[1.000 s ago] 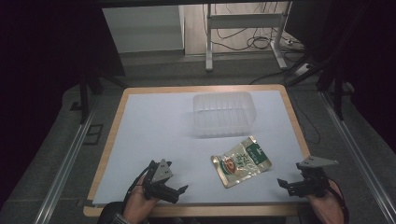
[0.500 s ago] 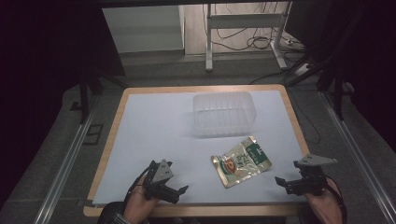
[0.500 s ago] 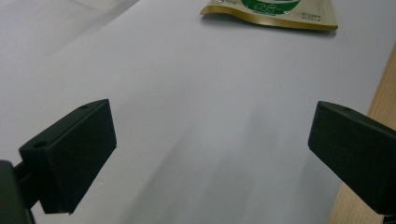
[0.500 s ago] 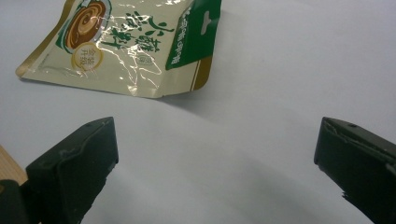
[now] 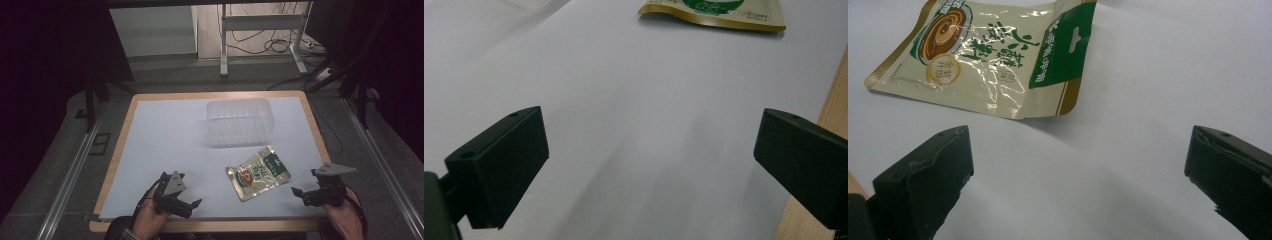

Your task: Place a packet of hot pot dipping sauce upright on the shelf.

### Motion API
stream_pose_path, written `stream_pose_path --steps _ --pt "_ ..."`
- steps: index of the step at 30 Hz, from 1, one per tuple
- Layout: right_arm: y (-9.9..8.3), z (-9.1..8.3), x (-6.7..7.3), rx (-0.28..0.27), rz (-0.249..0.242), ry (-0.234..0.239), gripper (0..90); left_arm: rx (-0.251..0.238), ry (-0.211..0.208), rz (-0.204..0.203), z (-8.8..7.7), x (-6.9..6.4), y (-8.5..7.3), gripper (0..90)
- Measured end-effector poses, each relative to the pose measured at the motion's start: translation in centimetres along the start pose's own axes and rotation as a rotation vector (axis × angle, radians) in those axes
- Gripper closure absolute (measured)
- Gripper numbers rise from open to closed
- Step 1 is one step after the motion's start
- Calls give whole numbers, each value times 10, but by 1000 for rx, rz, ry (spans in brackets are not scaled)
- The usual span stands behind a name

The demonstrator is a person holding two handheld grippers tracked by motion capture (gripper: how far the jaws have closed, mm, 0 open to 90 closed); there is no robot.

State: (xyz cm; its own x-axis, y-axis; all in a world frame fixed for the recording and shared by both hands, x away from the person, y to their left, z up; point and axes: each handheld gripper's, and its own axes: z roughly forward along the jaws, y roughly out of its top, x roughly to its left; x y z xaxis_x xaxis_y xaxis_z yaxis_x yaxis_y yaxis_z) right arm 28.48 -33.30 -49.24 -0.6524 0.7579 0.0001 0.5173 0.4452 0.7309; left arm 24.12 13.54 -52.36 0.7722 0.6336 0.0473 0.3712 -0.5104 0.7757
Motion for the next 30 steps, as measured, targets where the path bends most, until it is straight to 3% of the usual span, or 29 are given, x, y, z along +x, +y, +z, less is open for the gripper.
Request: stream_pose_path --steps 15,30 --pt "11 9 0 -1 31 63 0 2 -4 1 1 0 0 9" --pt "20 18 0 -11 28 39 0 5 -4 8 1 -1 1 10"
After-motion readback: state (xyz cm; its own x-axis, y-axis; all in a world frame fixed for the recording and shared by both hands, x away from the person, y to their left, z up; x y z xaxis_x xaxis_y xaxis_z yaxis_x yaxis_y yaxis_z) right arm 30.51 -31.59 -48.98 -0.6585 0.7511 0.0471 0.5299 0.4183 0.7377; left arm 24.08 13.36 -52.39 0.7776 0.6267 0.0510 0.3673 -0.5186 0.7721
